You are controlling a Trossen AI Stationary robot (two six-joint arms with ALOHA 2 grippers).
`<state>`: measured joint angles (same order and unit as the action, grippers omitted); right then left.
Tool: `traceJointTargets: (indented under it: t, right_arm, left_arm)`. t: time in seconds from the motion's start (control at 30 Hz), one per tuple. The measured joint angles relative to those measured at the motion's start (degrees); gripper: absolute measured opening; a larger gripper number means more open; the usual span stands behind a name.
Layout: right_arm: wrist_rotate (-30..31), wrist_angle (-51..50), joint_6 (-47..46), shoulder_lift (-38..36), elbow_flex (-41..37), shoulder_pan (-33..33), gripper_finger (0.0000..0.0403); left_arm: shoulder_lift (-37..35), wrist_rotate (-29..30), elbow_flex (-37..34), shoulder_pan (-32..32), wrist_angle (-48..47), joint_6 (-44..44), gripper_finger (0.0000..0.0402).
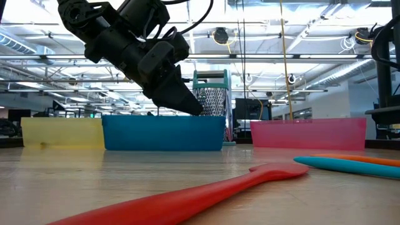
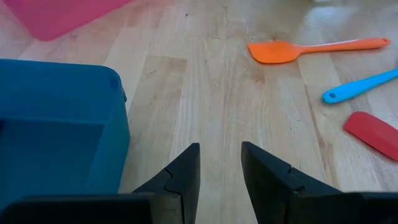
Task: Pick & Place Kitchen Items
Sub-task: Put the green spatula into the red bin
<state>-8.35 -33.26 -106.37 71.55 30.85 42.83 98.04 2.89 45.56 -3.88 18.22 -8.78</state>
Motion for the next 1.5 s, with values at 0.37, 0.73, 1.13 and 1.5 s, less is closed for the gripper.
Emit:
traceJointTargets:
  t: [0.37,0.73,1.13,1.5]
  right_arm:
    - [1.86,-0.67,2.58,-5.05,-0.13,-0.04,0.0083]
    - [1.11,-3.06,3.89,-6.8,0.0,-0.13,0.0082]
    - [-3.49,-7.41,2.06,-6.54,-0.63,-0.11,0.008]
    - [-2.43,1.05,-2.64,-7.17,-4.32,-0.17,0.0025]
  left_arm:
    - [0.0,0.0,0.0,0.0,-0.04,-2.6,0.012]
    - [0.0,0.0,0.0,0.0,-0.02,-1.61,0.012]
    - [0.0,0.0,0.0,-0.02,-0.04,1.12,0.012]
    - [0.0,0.0,0.0,-0.02,-0.11,1.14,0.012]
